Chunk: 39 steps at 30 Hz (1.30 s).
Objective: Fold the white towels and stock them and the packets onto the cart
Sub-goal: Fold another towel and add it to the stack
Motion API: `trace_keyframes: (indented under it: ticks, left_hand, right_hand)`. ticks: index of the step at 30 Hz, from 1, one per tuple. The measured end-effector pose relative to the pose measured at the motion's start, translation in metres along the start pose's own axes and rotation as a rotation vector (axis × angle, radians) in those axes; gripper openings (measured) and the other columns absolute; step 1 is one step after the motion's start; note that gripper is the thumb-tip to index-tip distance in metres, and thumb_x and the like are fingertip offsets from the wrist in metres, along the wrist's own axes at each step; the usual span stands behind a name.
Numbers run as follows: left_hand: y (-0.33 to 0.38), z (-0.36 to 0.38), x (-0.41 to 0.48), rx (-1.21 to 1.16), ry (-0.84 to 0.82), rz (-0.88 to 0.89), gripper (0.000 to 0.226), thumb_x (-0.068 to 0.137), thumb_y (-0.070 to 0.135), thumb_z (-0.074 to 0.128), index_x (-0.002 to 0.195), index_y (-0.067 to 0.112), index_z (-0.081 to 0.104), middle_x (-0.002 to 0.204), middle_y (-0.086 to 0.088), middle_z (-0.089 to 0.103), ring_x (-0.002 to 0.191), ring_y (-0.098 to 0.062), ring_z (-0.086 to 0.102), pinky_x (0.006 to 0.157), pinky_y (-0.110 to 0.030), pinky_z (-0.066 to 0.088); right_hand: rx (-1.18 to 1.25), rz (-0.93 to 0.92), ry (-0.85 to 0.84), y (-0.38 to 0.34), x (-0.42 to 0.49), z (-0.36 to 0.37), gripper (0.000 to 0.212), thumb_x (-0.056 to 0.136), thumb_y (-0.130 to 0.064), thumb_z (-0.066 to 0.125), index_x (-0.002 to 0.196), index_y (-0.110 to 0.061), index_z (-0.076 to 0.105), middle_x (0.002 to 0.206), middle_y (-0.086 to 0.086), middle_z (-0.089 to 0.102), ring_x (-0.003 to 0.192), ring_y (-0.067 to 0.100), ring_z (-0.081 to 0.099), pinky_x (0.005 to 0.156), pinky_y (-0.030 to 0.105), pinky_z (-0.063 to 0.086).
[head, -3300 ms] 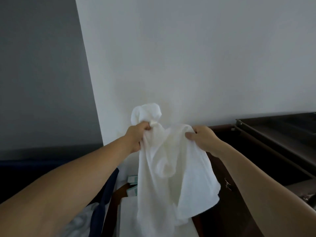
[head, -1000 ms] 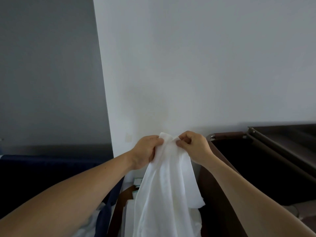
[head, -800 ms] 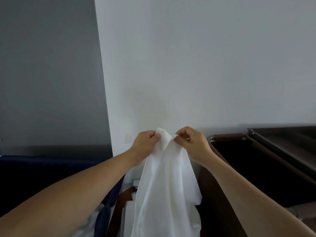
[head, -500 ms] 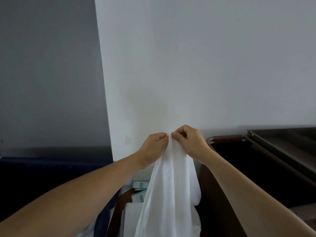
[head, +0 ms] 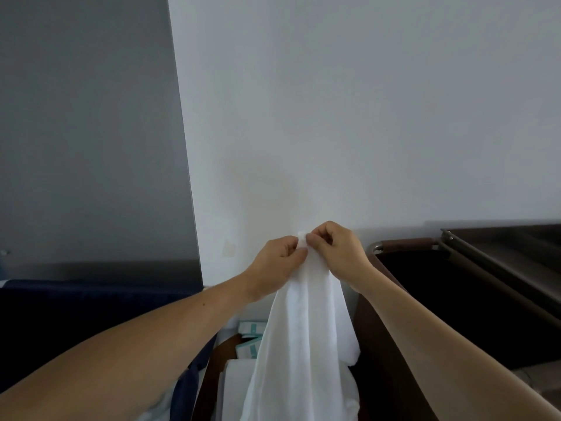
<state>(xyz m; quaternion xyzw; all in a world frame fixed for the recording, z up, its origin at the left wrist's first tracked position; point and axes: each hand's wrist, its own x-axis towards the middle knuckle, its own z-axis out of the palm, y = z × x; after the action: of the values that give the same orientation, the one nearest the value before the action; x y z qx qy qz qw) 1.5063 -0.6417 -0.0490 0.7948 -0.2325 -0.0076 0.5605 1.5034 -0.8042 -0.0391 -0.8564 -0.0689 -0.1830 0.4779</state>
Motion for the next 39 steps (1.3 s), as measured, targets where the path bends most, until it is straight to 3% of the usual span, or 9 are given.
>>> trace_keyframes:
  ticks: [2, 6, 8, 11, 17, 22, 30, 35, 39]
  left_hand:
    - [-0.002, 0.001, 0.002, 0.055, 0.014, 0.019, 0.044, 0.095, 0.036, 0.048, 0.094, -0.008, 0.054, 0.079, -0.006, 0.052, 0.071, -0.017, 0.046, 0.067, -0.035, 0.039]
    - [0.004, 0.002, 0.005, 0.036, -0.010, 0.039, 0.027, 0.103, 0.018, 0.044, 0.088, 0.007, 0.063, 0.075, 0.009, 0.056, 0.068, -0.006, 0.048, 0.067, -0.022, 0.039]
    - [0.006, 0.001, 0.006, 0.017, -0.011, 0.050, 0.028, 0.103, 0.016, 0.044, 0.084, 0.019, 0.065, 0.075, 0.016, 0.059, 0.069, -0.001, 0.051, 0.067, -0.017, 0.041]
    - [0.002, 0.001, 0.008, 0.048, 0.027, 0.030, 0.023, 0.102, 0.022, 0.049, 0.093, 0.008, 0.065, 0.081, 0.003, 0.060, 0.071, -0.011, 0.051, 0.067, -0.027, 0.043]
    - [-0.012, -0.003, -0.003, 0.260, 0.164, 0.117, 0.034, 0.098, 0.024, 0.056, 0.128, 0.023, 0.041, 0.108, 0.015, 0.060, 0.089, -0.010, 0.065, 0.080, -0.029, 0.057]
    - [-0.011, -0.007, -0.006, 0.379, 0.283, 0.305, 0.032, 0.097, 0.021, 0.057, 0.127, 0.021, 0.045, 0.103, 0.017, 0.056, 0.084, -0.012, 0.060, 0.078, -0.032, 0.053]
    - [-0.026, -0.030, -0.005, 0.640, 0.316, 0.500, 0.031, 0.099, 0.016, 0.056, 0.121, 0.032, 0.040, 0.092, 0.002, 0.062, 0.063, -0.017, 0.056, 0.062, -0.036, 0.055]
    - [-0.035, -0.029, -0.008, 0.587, 0.319, 0.298, 0.039, 0.095, 0.037, 0.062, 0.128, 0.019, 0.050, 0.102, 0.003, 0.063, 0.083, -0.014, 0.061, 0.076, -0.031, 0.055]
    - [-0.038, -0.022, -0.010, 0.522, 0.244, 0.154, 0.032, 0.096, 0.043, 0.057, 0.115, 0.018, 0.055, 0.100, 0.005, 0.063, 0.088, -0.014, 0.060, 0.081, -0.032, 0.053]
  right_hand:
    - [-0.027, -0.014, -0.019, 0.002, 0.002, -0.002, 0.006, 0.094, -0.027, 0.067, 0.093, -0.021, 0.064, 0.087, -0.006, 0.063, 0.076, 0.006, 0.056, 0.063, 0.008, 0.040]
    - [-0.035, -0.076, -0.165, -0.001, 0.002, -0.013, 0.028, 0.096, -0.033, 0.063, 0.123, -0.027, 0.065, 0.116, -0.011, 0.063, 0.105, 0.001, 0.058, 0.089, 0.012, 0.042]
    - [0.034, -0.067, -0.193, -0.004, 0.001, -0.013, 0.015, 0.096, -0.030, 0.063, 0.107, -0.025, 0.074, 0.101, -0.010, 0.071, 0.095, 0.005, 0.064, 0.083, 0.020, 0.050]
    - [0.100, -0.063, -0.145, -0.001, 0.002, -0.008, 0.010, 0.093, -0.026, 0.068, 0.097, -0.027, 0.077, 0.094, -0.012, 0.075, 0.092, 0.007, 0.069, 0.084, 0.026, 0.055]
    - [0.166, -0.074, 0.222, -0.029, 0.029, -0.018, 0.007, 0.089, -0.023, 0.070, 0.092, -0.018, 0.075, 0.093, 0.010, 0.073, 0.069, 0.006, 0.055, 0.065, 0.026, 0.047]
    - [0.179, -0.170, 0.248, -0.068, 0.053, -0.029, 0.011, 0.090, -0.024, 0.068, 0.098, -0.021, 0.075, 0.059, -0.020, 0.057, 0.051, 0.000, 0.046, 0.054, 0.016, 0.038]
    - [0.248, -0.187, 0.338, -0.091, 0.059, -0.028, 0.008, 0.088, -0.022, 0.067, 0.086, -0.020, 0.073, 0.076, -0.009, 0.063, 0.059, 0.005, 0.045, 0.059, 0.022, 0.041]
    - [0.256, -0.186, 0.372, -0.105, 0.061, -0.036, 0.009, 0.089, -0.022, 0.066, 0.085, -0.018, 0.073, 0.065, -0.011, 0.052, 0.051, 0.001, 0.041, 0.050, 0.015, 0.038]
    - [0.234, -0.201, 0.400, -0.110, 0.059, -0.040, 0.011, 0.089, -0.021, 0.066, 0.087, -0.013, 0.073, 0.067, -0.008, 0.051, 0.052, 0.002, 0.040, 0.050, 0.015, 0.037]
